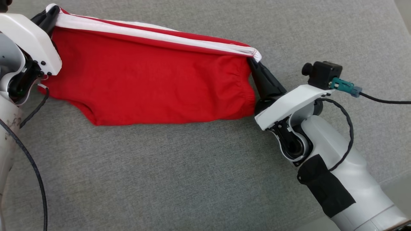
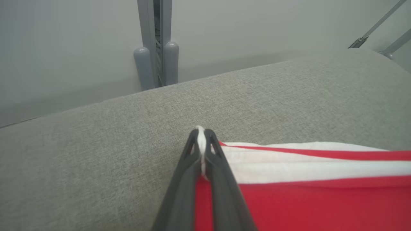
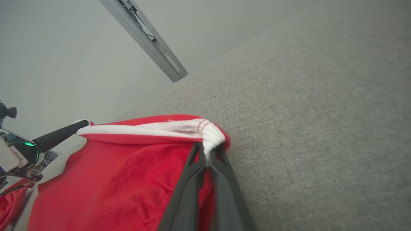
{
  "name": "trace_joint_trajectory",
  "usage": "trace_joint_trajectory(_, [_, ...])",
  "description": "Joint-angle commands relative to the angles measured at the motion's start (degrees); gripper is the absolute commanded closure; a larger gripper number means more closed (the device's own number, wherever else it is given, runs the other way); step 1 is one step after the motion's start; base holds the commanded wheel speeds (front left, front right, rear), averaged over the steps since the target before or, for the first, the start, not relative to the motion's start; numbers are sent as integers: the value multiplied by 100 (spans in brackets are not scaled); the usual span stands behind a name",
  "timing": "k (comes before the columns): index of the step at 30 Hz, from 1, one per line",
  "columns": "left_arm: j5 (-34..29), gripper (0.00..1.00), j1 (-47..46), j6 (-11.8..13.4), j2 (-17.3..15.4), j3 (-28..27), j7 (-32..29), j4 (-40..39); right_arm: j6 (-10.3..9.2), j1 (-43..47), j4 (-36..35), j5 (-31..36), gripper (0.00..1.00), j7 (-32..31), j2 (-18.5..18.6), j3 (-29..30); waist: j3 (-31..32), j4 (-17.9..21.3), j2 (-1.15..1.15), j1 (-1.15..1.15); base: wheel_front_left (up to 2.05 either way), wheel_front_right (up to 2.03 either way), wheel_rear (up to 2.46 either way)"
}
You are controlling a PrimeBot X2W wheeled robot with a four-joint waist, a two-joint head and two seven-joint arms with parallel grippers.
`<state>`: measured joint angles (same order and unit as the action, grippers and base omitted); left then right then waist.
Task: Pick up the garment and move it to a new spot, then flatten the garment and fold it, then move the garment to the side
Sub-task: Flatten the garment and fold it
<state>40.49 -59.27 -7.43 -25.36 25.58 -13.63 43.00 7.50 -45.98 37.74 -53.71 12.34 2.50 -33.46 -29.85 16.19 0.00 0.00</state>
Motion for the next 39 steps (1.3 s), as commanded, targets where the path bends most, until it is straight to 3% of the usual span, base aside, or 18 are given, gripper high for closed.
trace_joint_trajectory(1, [55, 93, -128, 2, -58, 21, 51, 67, -1, -73, 49, -70, 83, 58, 67, -62, -40, 42, 0, 0, 0, 0, 0])
trace_joint_trajectory(2, [55, 93, -128, 2, -58, 21, 51, 67, -1, -73, 49, -70, 83, 58, 67, -62, -40, 42, 0, 0, 0, 0, 0])
trace_joint_trajectory(3, [70, 80, -176, 2, -52, 69, 67, 165, -1, -110, 73, -184, 54, 88, 63, -168, -46, 49, 0, 0, 0, 0, 0])
trace_joint_trajectory(4, [132, 0, -255, 0, -34, 146, 178, 296, 1, -160, 83, -368, 0, 129, 55, -367, -45, 59, 0, 0, 0, 0, 0])
trace_joint_trajectory(11, [136, 0, -334, 8, 37, 135, 1262, 459, 1, 21, 82, -216, 0, 295, 121, -335, 115, -85, 0, 0, 0, 0, 0])
trace_joint_trajectory(16, [-91, 0, -1, 311, 53, 56, 2374, 201, 1, 620, -595, 604, 0, 302, 382, 549, 300, -297, 0, 0, 0, 0, 0])
trace_joint_trajectory(19, [-196, 0, 284, 573, 24, -44, 2718, -243, 1, 1095, -1132, 1291, 0, 291, 452, 1218, 414, -452, 0, 0, 0, 0, 0])
trace_joint_trajectory(27, [-553, 0, 1871, 1345, -45, -481, 2868, -2363, 1, 2145, -2465, 2931, 0, 293, 274, 2463, 704, -843, 0, 0, 0, 0, 0])
trace_joint_trajectory(33, [-995, 0, 3165, 1886, -27, -688, 2868, -3666, 1, 2585, -2944, 3772, 0, 294, 180, 2810, 938, -1058, 0, 0, 0, 0, 0])
trace_joint_trajectory(39, [-1216, 0, 4049, 2225, -10, -730, 2869, -4207, 1, 2930, -3151, 4148, 0, 294, 105, 2875, 1145, -1118, 0, 0, 0, 0, 0])
